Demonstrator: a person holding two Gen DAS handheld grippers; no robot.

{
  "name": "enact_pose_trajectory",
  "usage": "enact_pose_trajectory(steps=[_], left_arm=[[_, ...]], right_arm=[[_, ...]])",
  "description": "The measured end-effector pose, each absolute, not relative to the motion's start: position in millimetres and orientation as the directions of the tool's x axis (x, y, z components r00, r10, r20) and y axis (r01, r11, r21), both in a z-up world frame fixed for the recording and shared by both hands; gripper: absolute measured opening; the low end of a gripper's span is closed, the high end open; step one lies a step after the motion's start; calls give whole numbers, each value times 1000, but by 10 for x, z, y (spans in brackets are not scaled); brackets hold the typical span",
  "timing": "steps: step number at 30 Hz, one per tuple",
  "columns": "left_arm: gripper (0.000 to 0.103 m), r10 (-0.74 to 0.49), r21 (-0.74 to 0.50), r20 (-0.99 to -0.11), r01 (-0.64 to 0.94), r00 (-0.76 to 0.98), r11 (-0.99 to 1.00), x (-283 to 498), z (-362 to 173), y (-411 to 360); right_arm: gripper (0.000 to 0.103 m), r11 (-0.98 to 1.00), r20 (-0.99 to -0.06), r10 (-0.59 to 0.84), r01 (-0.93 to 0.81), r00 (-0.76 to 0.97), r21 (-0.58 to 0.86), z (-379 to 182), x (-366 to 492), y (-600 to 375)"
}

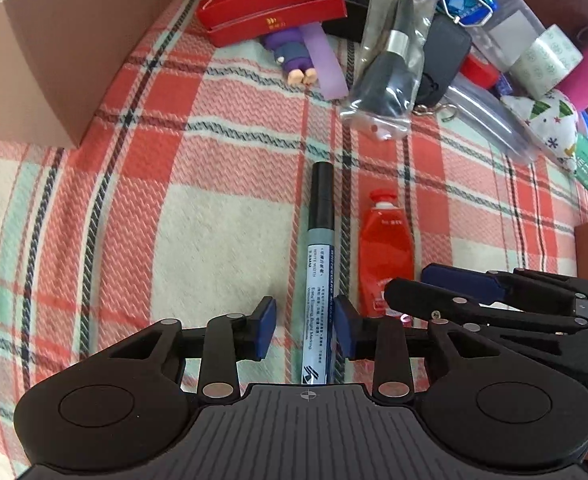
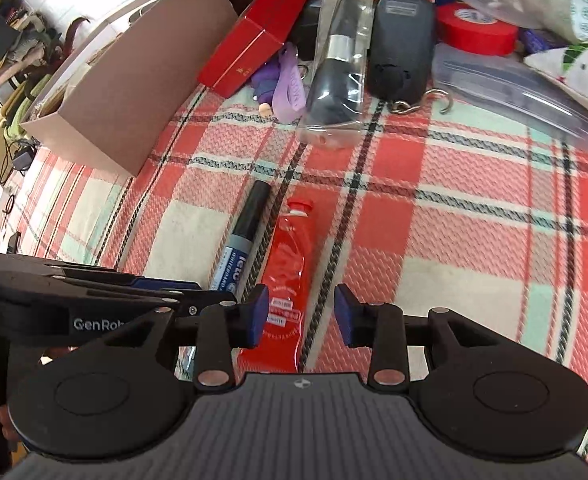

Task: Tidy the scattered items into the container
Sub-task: 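Grasp the blue marker with the left tool while the right tool grasps the red tube, then lift the marker and red tube with both tools toward the box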

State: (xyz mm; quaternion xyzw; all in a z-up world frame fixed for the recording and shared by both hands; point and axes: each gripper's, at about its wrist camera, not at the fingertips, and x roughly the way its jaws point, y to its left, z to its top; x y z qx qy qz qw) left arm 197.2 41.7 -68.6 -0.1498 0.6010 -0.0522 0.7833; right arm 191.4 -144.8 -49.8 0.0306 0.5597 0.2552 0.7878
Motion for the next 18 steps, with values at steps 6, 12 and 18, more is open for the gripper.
enact_pose_trajectory(steps=[6, 12, 18], left_arm=[[47, -257, -294, -927, -104, 272, 950, 2026, -706, 441], [33, -255, -293, -928, -113, 271, 949, 2072, -696, 473], [12, -274, -321, -922, -148, 273, 935, 2054, -711, 585]], right_arm=[[41, 868, -864, 445, -350, 237, 351, -563, 1990, -1449], [41, 863, -856, 457, -352, 242, 362, -598, 2028, -1407], [39, 846, -856, 463, -403, 229, 350, -601, 2022, -1275]])
